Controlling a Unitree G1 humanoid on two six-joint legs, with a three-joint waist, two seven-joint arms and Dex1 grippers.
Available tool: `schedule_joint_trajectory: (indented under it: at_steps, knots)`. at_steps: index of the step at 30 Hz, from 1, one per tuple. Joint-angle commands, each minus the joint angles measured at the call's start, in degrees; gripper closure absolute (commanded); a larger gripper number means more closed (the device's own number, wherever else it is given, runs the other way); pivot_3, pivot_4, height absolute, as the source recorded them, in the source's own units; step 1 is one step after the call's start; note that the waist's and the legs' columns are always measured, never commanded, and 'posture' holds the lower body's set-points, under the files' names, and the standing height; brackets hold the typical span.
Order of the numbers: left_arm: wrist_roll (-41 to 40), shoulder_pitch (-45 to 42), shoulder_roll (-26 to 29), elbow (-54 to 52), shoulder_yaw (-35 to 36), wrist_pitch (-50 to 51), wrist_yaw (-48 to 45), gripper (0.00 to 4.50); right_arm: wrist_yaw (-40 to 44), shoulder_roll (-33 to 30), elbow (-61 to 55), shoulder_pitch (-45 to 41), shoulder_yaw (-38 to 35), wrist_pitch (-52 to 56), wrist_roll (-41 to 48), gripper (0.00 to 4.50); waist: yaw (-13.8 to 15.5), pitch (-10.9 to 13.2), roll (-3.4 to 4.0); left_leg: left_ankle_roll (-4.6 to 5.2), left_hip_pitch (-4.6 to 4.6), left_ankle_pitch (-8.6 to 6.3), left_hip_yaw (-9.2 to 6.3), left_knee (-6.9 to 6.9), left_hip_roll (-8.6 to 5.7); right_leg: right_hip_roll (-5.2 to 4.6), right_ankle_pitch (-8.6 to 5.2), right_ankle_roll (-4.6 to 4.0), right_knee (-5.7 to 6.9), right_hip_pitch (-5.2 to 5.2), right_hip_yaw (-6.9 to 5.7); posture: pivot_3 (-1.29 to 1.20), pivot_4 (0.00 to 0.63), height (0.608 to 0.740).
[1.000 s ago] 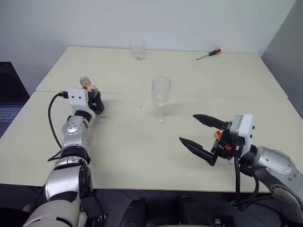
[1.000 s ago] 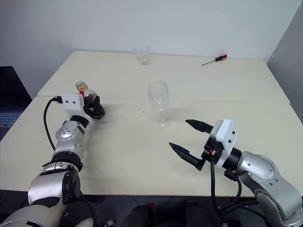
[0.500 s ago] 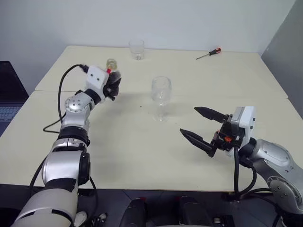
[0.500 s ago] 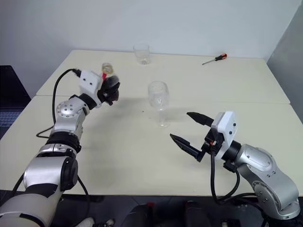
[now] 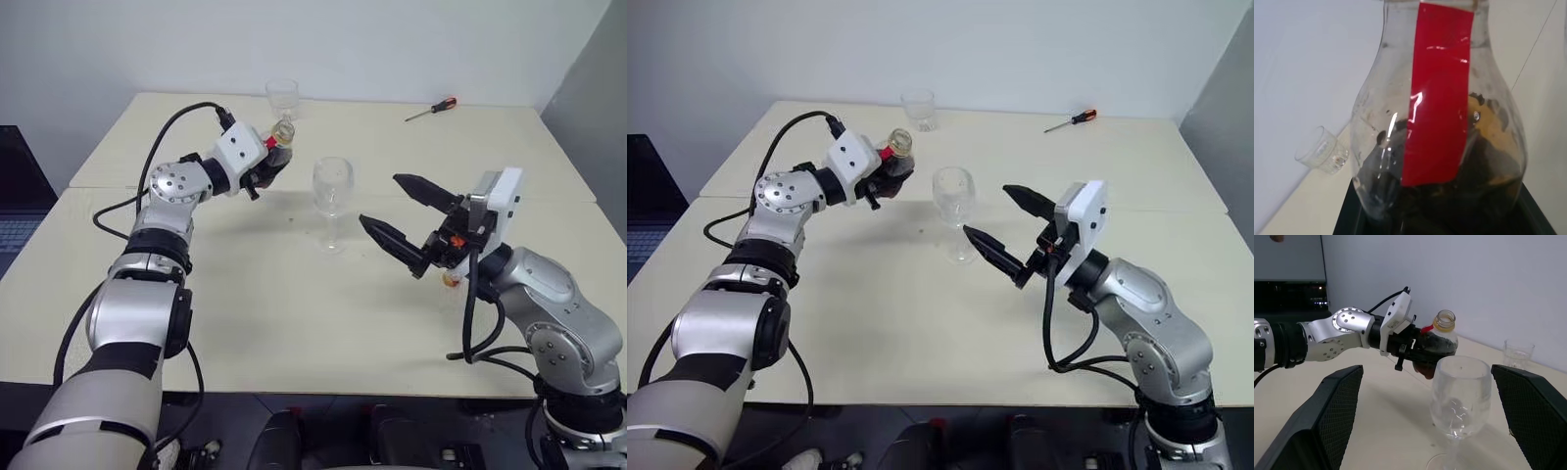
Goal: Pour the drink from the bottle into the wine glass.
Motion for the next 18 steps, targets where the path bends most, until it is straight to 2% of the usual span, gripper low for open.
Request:
schedule_joint_trajectory:
  at_steps: [1,9,18]
  knots:
    - [1.05,-3.67,0.62,-0.35,-0.87,-3.93,-1.48,3.08,0.48,-0.26,0.37,-1.72,-0.15,-1.04,-1.26,0.0,0.01,0.0,0.0,0.0,-0.03,0.0,0.02,0.02,-0.01,-0.01,0.0,0.0,0.03,-0.05,0.02,0.0,0.15,0.74]
    - [2.82,-7.96,0.76,1.62,-1.87,-5.73,-1.93,3.08,0.15,0.0,3.0,-3.41,1.15,-0.84,-4.69,0.0,-0.02,0.01,0.01,0.02,-0.22,-0.01,0.09,0.5,-0.01,0.05,-0.01,0.0,0.66,-0.4,0.14,0.0,0.15,0.74]
    - [7.36,-10.44,2.22,2.64,-4.41,-10.35,0.47,3.08,-0.07,0.91,3.56,-3.83,1.58,-0.84,-6.05,0.0,-0.02,0.01,0.01,0.02,-0.22,-0.02,0.1,0.53,0.0,0.06,-0.02,0.01,0.68,-0.4,0.16,0.0,0.15,0.74]
